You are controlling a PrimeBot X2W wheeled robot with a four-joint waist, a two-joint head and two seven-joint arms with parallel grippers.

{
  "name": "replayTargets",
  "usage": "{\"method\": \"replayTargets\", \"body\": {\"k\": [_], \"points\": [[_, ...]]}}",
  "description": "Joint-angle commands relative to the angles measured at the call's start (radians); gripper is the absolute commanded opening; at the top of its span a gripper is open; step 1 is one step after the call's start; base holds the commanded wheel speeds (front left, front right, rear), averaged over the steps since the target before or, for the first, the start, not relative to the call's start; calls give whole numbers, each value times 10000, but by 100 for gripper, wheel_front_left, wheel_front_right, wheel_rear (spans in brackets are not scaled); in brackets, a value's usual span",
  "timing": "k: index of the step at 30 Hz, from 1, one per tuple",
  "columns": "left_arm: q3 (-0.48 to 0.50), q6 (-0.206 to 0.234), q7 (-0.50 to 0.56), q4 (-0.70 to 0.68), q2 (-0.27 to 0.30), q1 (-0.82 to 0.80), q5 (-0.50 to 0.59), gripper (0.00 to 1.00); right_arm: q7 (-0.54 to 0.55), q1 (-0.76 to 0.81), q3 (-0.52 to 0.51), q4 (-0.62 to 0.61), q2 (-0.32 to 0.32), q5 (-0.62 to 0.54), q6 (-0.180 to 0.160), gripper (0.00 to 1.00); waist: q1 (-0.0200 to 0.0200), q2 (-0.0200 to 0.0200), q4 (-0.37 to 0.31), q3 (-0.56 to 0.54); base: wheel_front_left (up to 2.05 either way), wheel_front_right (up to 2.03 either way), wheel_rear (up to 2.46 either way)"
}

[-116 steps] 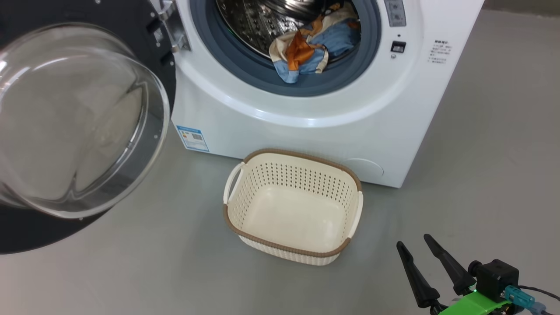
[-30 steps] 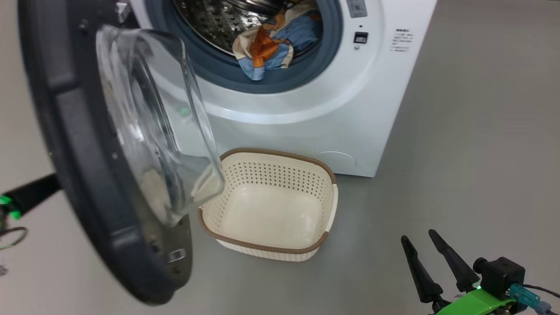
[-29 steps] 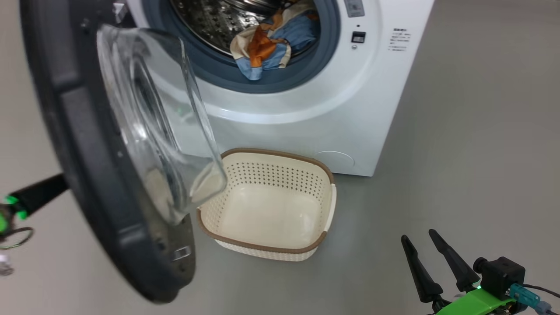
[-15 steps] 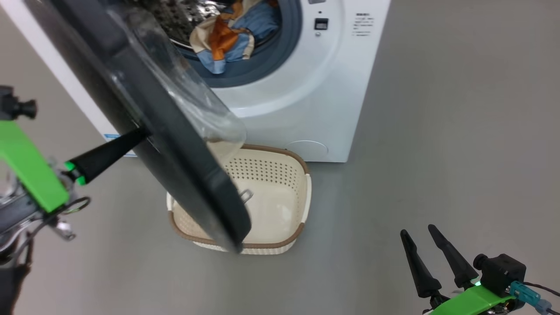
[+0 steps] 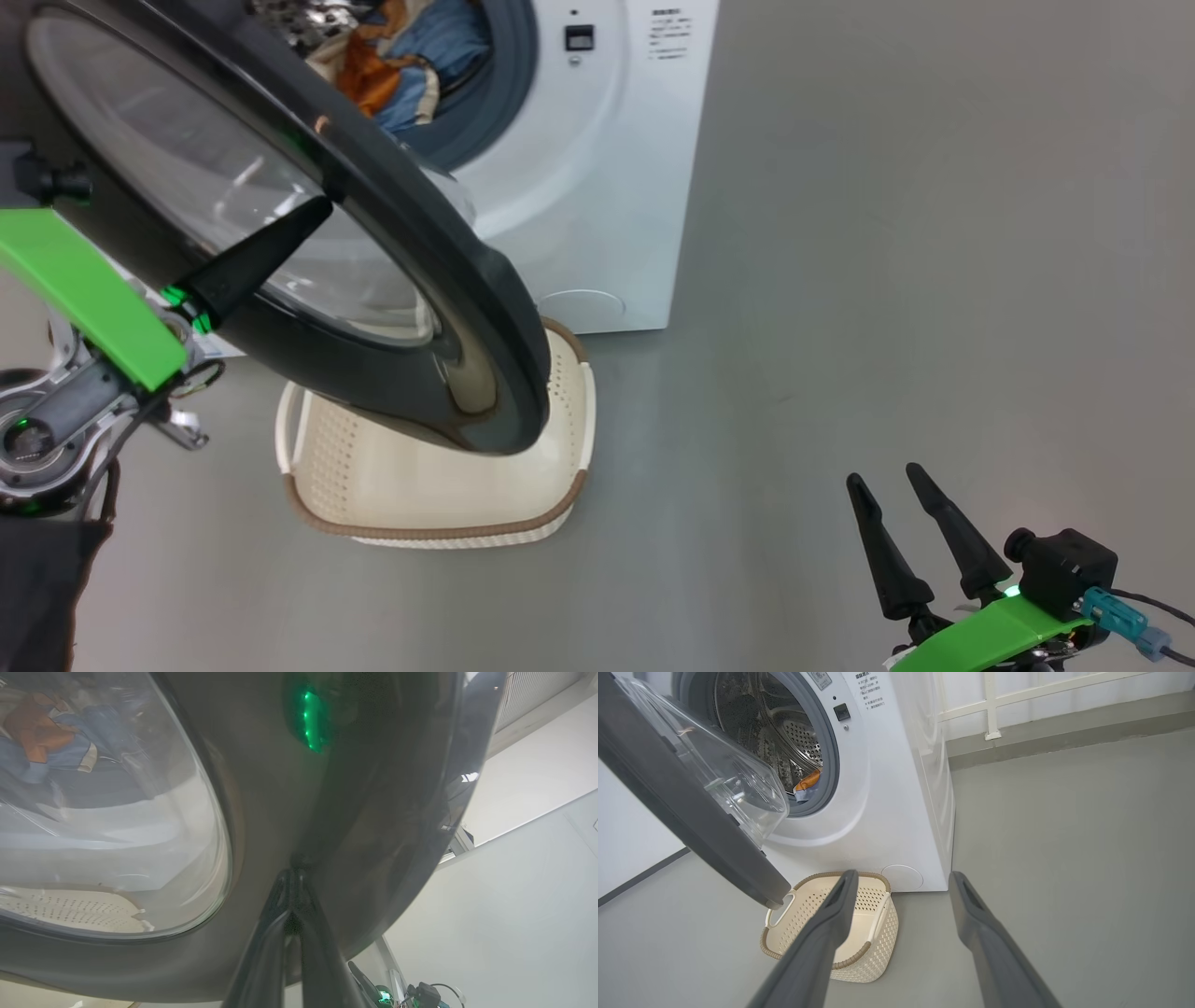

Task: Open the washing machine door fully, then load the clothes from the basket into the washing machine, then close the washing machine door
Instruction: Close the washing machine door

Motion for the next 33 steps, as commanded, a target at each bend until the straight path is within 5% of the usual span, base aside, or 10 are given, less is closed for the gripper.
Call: {"method": "replayTargets", "body": {"k": [1,17,18,19,21,23,33], "points": [[305,-75,-159,-136,401,-576,165,0,-120,-317,195,-252,-41,-71,27,100,1,-1,-221,68,0,0,0],[-258,-75,-1498,110,1263,727,155,0,-120,24,51,-167,-104,-75,27,100,1,-1,80,-441,0,0,0],[-294,-75,-1632,114,1328,889,196,12,-120,50,47,-166,-119,-71,27,100,1,-1,112,-482,0,0,0],[-354,-75,-1942,147,1420,1217,266,35,-120,103,43,-169,-156,-65,27,100,1,-1,166,-552,0,0,0],[-391,-75,-2311,195,1508,1568,338,51,-120,149,36,-167,-206,-44,27,100,1,-1,204,-612,0,0,0],[-526,-75,-3405,450,1732,2513,549,100,-120,275,8,-178,-311,-20,27,100,1,-1,226,-763,0,0,0],[-1465,-75,-6277,1503,1953,3804,1434,100,-120,492,-189,-240,-471,-5,27,100,1,-1,171,-862,0,0,0]]}}
